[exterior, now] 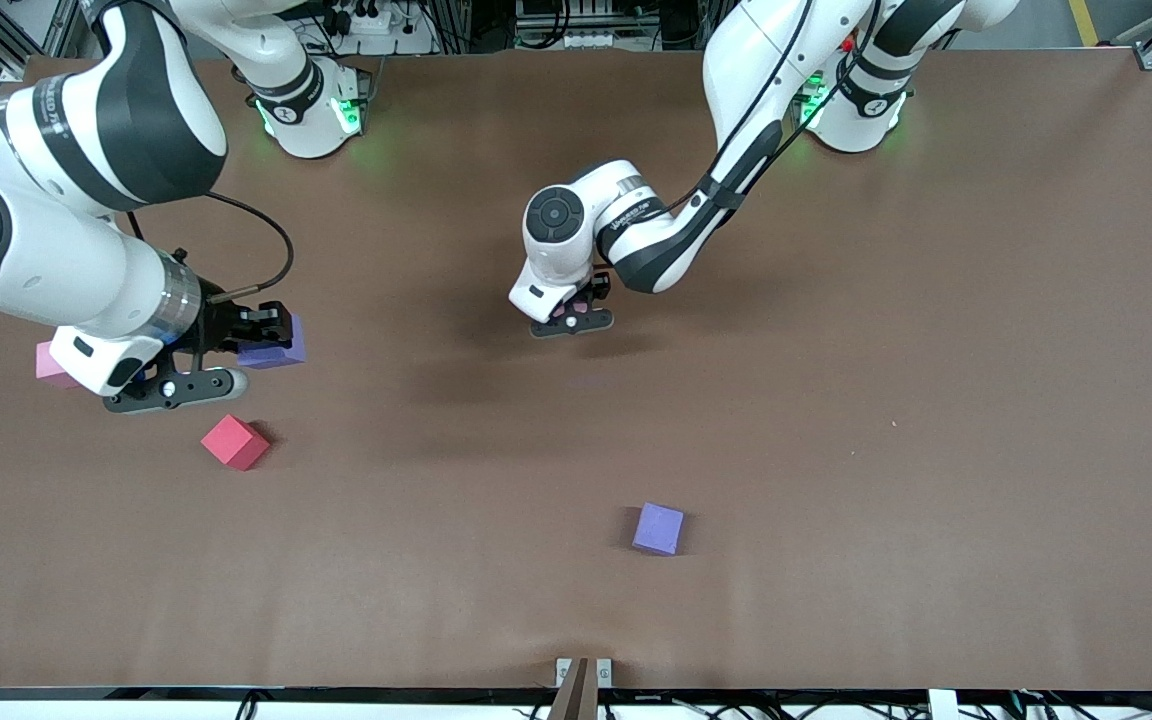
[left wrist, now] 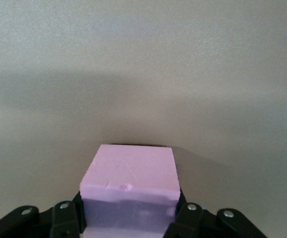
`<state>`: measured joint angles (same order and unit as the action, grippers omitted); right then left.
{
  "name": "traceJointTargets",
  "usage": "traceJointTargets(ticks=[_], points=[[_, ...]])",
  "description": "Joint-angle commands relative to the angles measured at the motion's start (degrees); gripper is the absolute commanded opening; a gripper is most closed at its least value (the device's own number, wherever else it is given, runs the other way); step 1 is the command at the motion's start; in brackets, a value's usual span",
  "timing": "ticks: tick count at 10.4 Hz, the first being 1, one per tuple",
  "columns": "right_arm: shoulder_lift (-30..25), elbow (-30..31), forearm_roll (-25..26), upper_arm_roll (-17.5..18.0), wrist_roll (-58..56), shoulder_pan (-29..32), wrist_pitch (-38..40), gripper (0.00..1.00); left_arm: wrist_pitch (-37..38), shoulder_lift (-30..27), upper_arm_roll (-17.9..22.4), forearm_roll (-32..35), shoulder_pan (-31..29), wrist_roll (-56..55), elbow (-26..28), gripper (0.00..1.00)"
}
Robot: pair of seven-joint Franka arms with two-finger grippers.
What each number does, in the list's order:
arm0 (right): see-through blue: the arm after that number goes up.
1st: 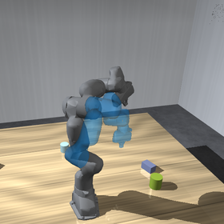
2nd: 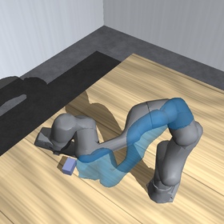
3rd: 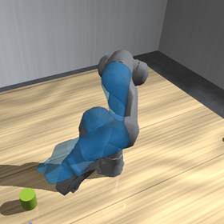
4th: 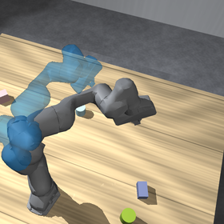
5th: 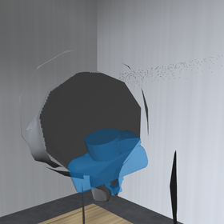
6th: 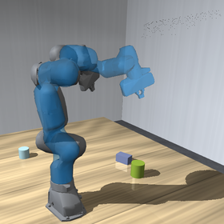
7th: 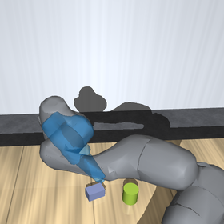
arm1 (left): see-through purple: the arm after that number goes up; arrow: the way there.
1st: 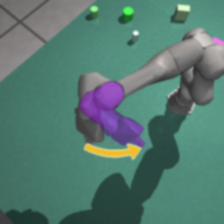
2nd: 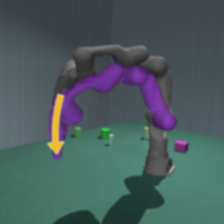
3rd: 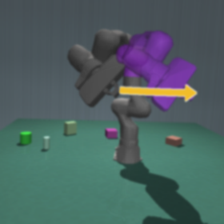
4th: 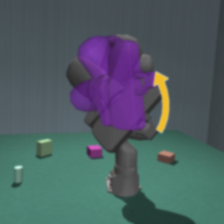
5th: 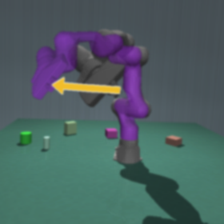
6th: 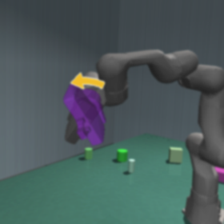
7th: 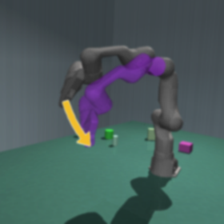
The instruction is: Arrange blocks into number 1
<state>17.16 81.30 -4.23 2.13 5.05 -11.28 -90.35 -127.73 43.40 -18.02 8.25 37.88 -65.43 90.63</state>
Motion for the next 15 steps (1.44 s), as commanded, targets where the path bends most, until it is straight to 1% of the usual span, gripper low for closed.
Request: traceJointTargets(ticks=[1,2,4,5,6,7,9,10,11,12,13,14,15], points=[[-0.37,0.53,0.54,0.24,0.40,0.03,-0.44,0.00,-0.68,-0.50,0.36,1.42,0.35,-0.84,1.13,0.78],[-0.28,0.44,0.54,0.24,0.40,0.03,-0.53,0.00,-0.68,-0.68,0.36,1.42,0.44,-1.10,1.13,1.00],[-0.19,0.44,0.54,0.24,0.40,0.03,-0.53,0.00,-0.15,-1.38,0.36,1.42,0.27,-1.02,0.69,1.00],[-0.11,0.44,0.54,0.24,0.40,0.03,-0.97,0.00,0.98,-2.69,0.45,1.50,-0.26,-0.58,0.25,1.00],[-0.02,0.44,0.54,0.33,0.49,-0.23,-1.41,0.00,3.34,-4.53,0.79,1.85,-1.74,2.12,-0.01,1.00],[0.24,0.44,0.46,0.41,2.84,-0.76,-2.37,0.00,5.80,-6.46,0.80,1.77,-5.76,5.63,-0.02,1.00],[1.30,0.44,0.19,0.77,7.07,-2.69,-4.82,0.00,13.52,-10.07,1.06,2.03,-12.01,15.02,0.25,1.00],[2.26,0.44,0.10,1.38,8.56,-3.83,-5.71,0.00,16.26,-12.00,1.06,5.51,-15.26,18.03,0.86,1.00],[2.96,0.44,0.19,1.64,9.53,-5.67,-7.28,0.00,19.07,-14.11,0.80,8.42,-19.99,22.49,0.95,1.00],[4.28,0.44,0.28,1.65,10.68,-8.03,-8.78,0.00,20.31,-17.35,0.71,8.36,-25.61,29.76,1.21,1.00],[5.77,0.35,0.28,1.65,13.30,-11.10,-11.40,0.00,20.33,-20.77,0.45,8.18,-31.75,34.53,1.39,1.00],[8.22,0.18,0.45,1.56,16.46,-14.62,-14.30,0.00,20.33,-23.16,0.19,7.75,-36.51,38.32,1.48,1.00],[10.68,-0.09,0.63,1.56,20.06,-16.56,-16.77,0.00,20.33,-24.92,-0.17,7.40,-39.43,39.84,1.39,1.00]])
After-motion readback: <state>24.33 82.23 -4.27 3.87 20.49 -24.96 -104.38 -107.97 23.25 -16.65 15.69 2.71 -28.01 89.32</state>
